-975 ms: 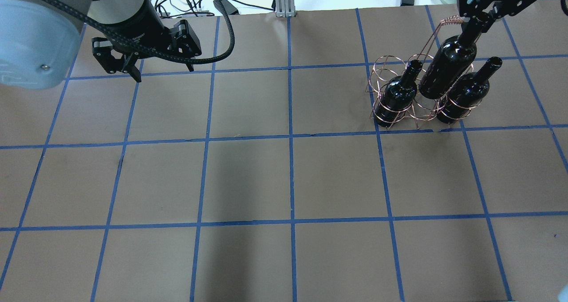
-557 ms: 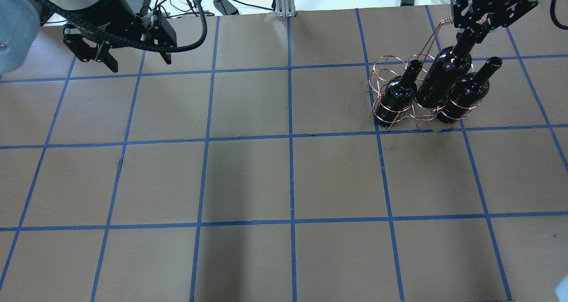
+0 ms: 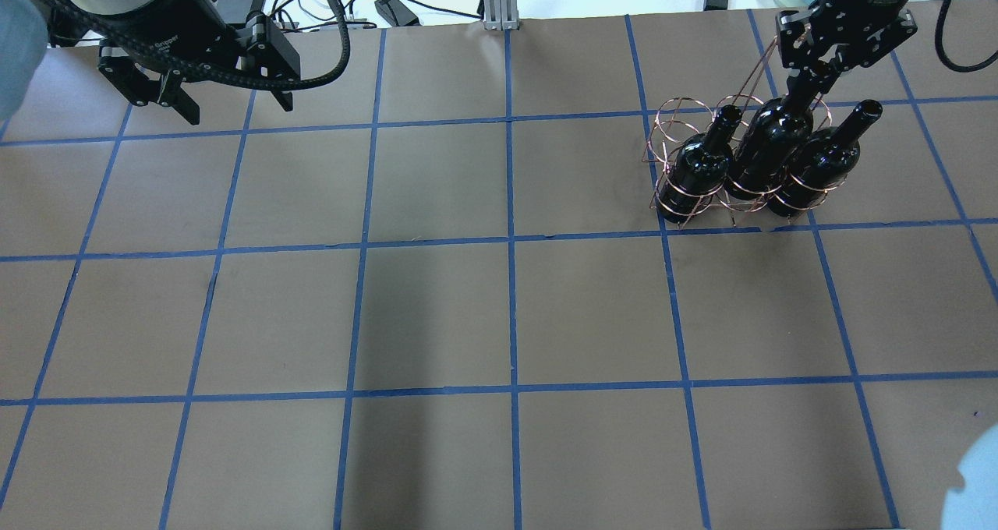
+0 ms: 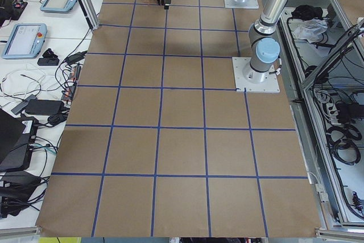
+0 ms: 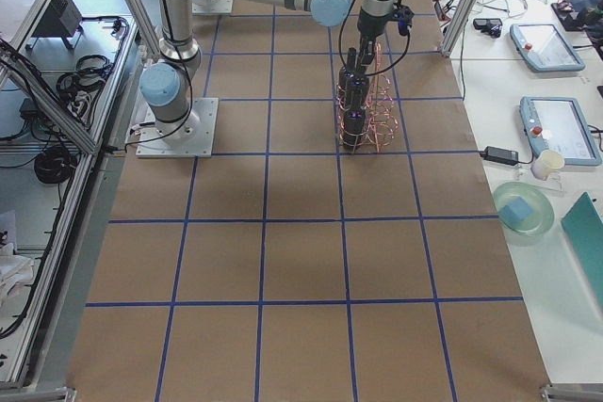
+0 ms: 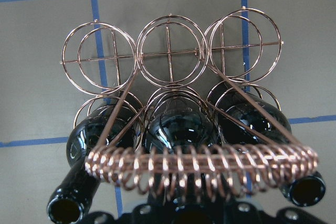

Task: Place wine into wine basket
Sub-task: 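Open the right gripper to release the bottle in the basket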

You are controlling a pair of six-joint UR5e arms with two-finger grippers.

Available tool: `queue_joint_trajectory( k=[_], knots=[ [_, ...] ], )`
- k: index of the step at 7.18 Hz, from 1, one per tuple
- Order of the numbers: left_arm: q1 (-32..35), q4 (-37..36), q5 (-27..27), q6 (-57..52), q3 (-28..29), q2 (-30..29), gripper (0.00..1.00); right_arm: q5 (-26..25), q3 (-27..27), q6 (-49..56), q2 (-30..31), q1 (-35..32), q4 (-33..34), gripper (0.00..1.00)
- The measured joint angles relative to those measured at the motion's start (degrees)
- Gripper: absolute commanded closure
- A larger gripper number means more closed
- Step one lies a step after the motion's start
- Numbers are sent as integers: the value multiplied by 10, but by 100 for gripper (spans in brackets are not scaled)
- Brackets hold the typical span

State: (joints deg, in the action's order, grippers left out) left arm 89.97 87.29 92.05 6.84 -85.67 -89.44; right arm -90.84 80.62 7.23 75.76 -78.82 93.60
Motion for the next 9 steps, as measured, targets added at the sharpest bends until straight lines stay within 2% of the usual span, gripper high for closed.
queue_joint_trajectory(
  k=[1, 2, 3, 6, 9],
  knots=[
    [1, 0, 3, 0, -3, 1, 0, 1, 11, 1, -1, 0, 12, 98],
    [2, 0, 4, 0, -5, 3, 0, 2, 16, 1, -1, 0, 16, 29],
    [2, 1, 5, 0, -7, 3, 0, 2, 18, 1, -1, 0, 17, 0],
    [3, 1, 9, 0, -13, 8, 0, 1, 18, -3, 19, -2, 15, 0],
    [3, 0, 9, -1, -18, 8, 0, -1, 18, -8, 111, -18, -48, 0]
  ],
)
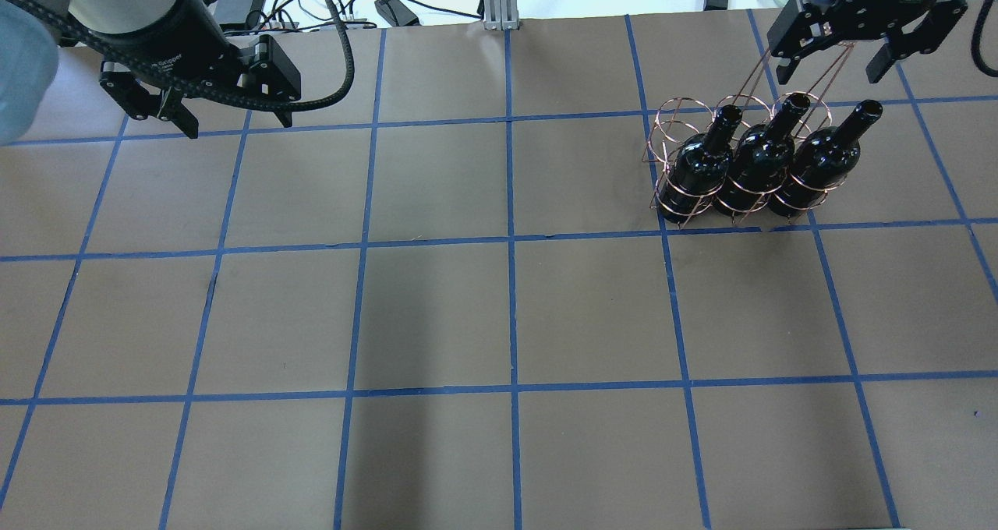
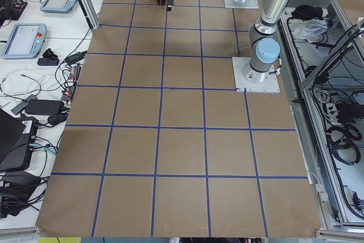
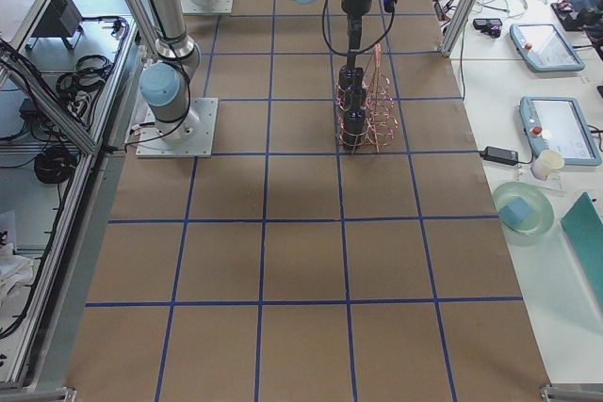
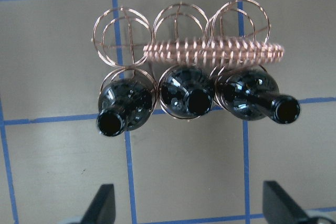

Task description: Place wine into wine basket

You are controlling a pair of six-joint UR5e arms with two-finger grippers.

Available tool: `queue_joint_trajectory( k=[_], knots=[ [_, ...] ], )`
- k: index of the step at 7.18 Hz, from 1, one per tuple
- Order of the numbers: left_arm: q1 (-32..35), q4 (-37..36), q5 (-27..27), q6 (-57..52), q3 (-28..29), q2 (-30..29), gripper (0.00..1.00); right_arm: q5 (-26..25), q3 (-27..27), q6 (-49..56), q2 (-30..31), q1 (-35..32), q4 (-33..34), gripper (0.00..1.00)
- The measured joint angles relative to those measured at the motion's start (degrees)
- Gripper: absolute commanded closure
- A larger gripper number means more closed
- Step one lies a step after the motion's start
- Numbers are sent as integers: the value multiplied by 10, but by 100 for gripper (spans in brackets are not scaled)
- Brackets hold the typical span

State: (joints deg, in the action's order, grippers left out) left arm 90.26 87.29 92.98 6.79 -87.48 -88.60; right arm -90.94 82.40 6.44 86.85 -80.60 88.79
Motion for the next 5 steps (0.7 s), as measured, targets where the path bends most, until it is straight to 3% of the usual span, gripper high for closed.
queue_joint_trajectory(
  k=[2, 5],
  knots=[
    [0, -1, 1, 0, -1, 1, 0, -2, 10, -14, 51, -33, -56, 0],
    [-1, -3, 1, 0, -1, 1, 0, 3, 33, -64, 58, -75, -38, 0]
  ],
)
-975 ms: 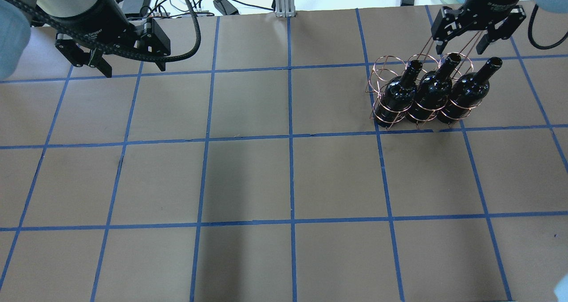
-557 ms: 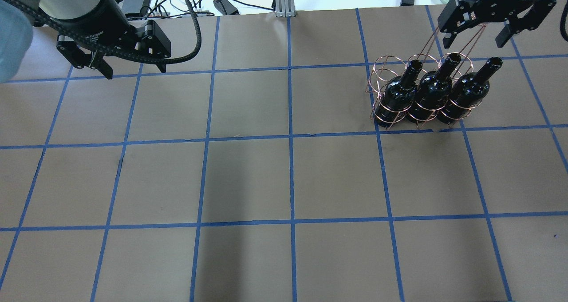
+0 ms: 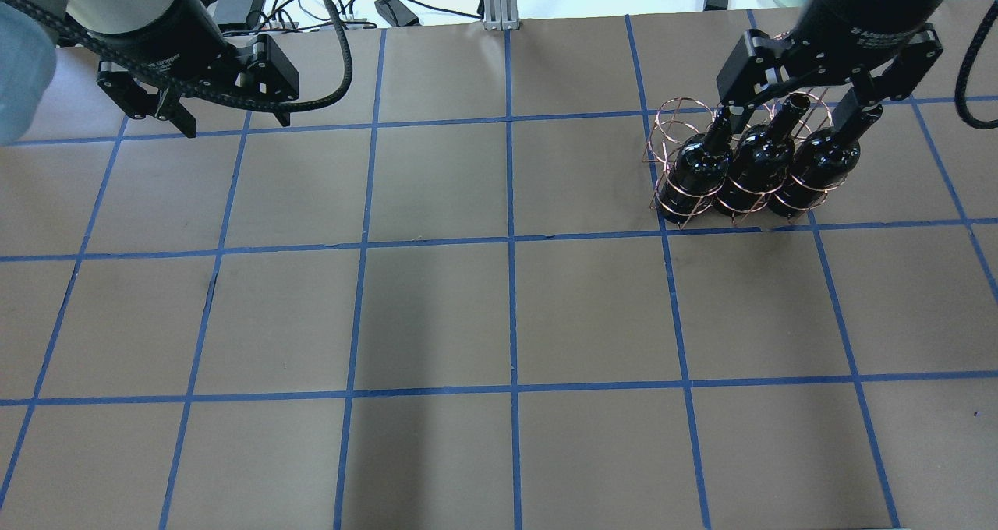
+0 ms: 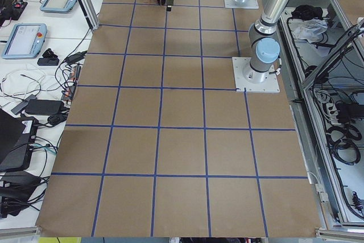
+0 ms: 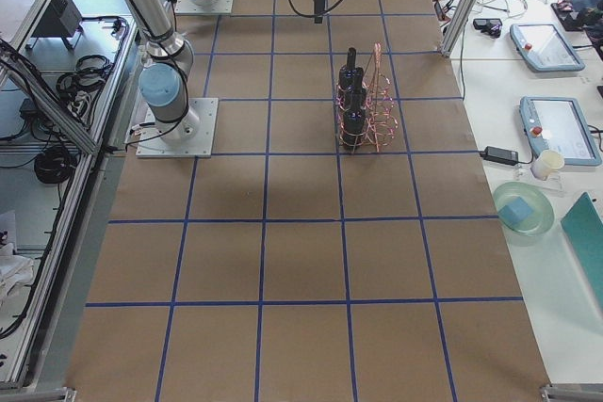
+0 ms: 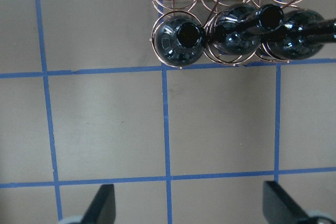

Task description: Place wine into wine basket

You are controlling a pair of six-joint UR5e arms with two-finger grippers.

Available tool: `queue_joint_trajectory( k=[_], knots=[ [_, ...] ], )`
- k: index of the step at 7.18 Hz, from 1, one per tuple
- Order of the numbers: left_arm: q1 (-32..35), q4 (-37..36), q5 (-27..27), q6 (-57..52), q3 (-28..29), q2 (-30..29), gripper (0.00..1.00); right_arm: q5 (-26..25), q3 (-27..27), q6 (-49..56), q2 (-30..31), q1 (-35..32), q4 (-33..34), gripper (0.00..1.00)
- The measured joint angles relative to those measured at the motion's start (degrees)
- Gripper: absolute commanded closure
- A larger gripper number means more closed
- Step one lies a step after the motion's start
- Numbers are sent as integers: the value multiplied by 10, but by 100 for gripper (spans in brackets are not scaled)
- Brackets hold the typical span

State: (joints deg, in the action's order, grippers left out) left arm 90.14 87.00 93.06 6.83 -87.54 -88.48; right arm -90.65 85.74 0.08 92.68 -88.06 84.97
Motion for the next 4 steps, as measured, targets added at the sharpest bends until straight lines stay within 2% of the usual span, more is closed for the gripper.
queue_joint_trajectory(
  k=[4],
  knots=[
    [0, 3, 0, 0, 0, 1, 0, 1, 4, -2, -5, -8, 28, 0]
  ],
)
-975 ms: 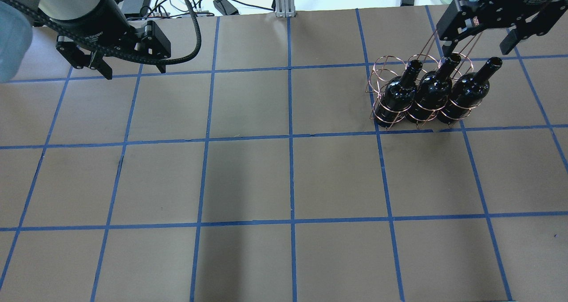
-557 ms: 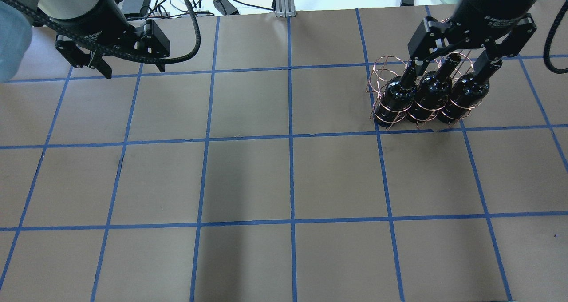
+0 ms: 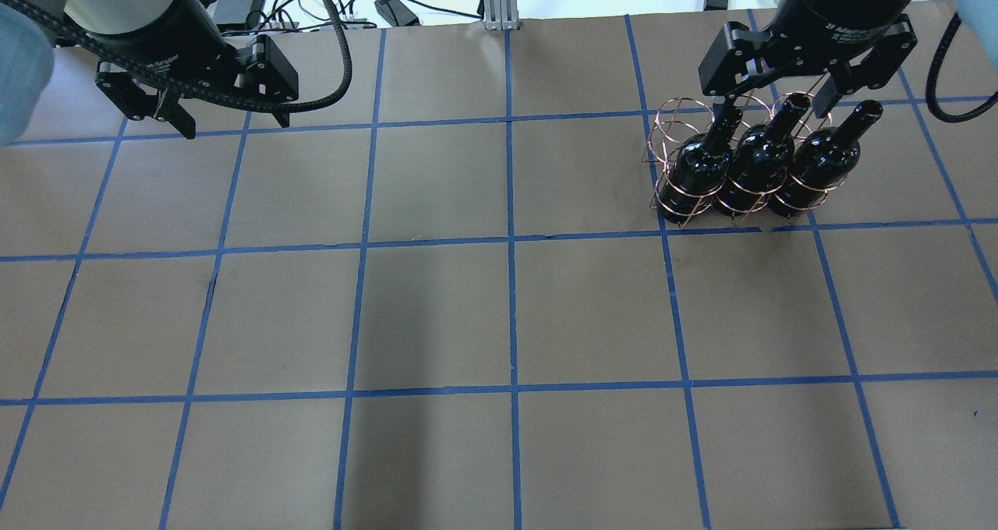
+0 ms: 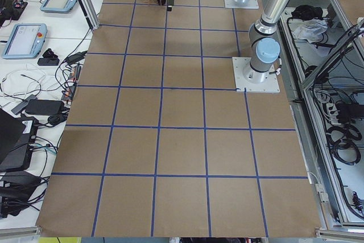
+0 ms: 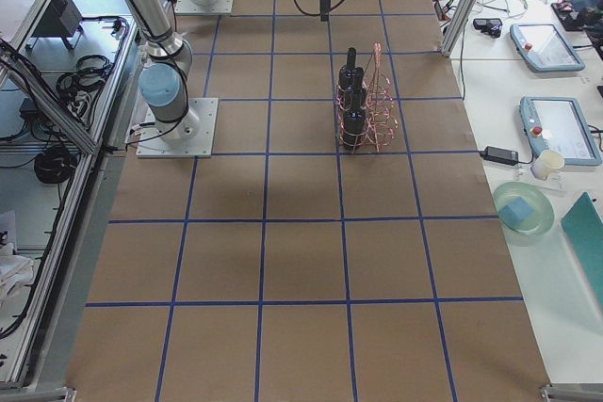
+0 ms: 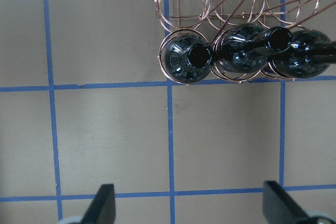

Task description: Place wine into wine basket

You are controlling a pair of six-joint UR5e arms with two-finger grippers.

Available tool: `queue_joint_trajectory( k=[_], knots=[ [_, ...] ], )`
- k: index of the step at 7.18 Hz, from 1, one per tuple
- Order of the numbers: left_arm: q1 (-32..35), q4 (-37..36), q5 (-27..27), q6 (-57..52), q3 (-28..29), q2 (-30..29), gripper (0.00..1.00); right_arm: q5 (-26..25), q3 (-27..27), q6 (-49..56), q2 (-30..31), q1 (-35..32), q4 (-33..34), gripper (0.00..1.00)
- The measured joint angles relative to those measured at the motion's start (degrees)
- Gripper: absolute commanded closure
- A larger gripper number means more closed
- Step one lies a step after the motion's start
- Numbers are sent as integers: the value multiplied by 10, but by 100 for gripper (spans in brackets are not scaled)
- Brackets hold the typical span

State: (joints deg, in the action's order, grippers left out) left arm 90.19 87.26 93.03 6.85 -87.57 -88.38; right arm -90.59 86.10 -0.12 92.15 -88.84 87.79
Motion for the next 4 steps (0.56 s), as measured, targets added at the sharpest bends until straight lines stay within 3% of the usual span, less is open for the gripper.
queue_joint_trajectory(
  k=[4],
  knots=[
    [1, -1, -6, 0, -3, 0, 0, -2, 0, -1, 0, 0, 1, 0]
  ],
)
